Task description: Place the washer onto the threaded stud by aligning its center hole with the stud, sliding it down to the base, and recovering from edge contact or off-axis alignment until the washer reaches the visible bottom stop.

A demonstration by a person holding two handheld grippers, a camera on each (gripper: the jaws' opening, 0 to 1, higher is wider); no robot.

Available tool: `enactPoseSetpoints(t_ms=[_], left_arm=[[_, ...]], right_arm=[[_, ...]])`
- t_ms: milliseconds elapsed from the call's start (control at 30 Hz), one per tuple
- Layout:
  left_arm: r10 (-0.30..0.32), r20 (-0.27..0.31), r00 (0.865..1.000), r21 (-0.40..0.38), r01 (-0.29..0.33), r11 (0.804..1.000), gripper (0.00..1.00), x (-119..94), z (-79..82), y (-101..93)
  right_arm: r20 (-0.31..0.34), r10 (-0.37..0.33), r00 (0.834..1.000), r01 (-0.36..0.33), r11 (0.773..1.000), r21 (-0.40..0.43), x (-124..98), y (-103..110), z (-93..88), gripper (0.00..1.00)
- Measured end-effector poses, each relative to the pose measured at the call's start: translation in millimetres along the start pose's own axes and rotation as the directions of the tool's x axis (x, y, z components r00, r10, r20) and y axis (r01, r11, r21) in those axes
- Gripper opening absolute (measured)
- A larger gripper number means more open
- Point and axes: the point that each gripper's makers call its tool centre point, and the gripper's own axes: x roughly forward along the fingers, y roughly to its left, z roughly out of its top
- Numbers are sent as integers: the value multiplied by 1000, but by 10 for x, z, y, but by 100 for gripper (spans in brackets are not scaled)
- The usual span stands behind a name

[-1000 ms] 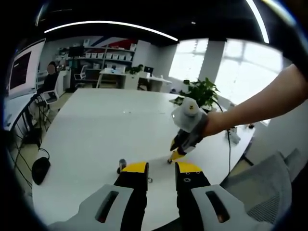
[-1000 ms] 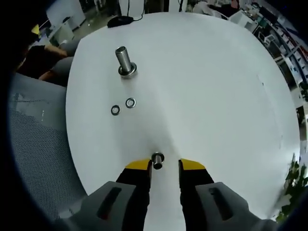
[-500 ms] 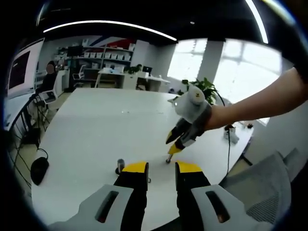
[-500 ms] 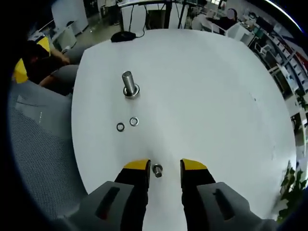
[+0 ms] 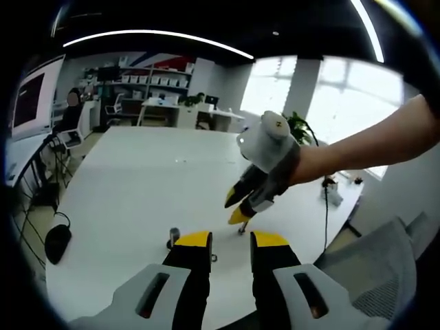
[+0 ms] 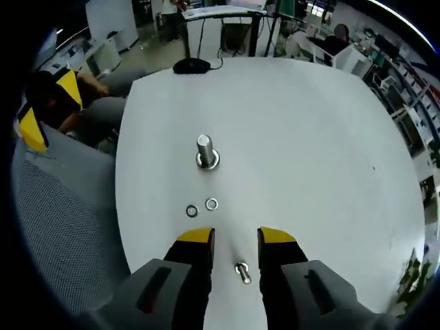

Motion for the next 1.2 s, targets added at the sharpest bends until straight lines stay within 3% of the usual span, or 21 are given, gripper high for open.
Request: enactPoseSetpoints(t_ms=[800,1200], left_arm=[[9,11,1000,-11,-9,1000,20,-18,12,24],[7,8,1000,-9,-7,1000,20,-14,5,21]], right_arm=[[-99,79,992,-86,994,-67,390,348,-45,26],[-132,94,987,-100,994,-47,490,361,-167,25]])
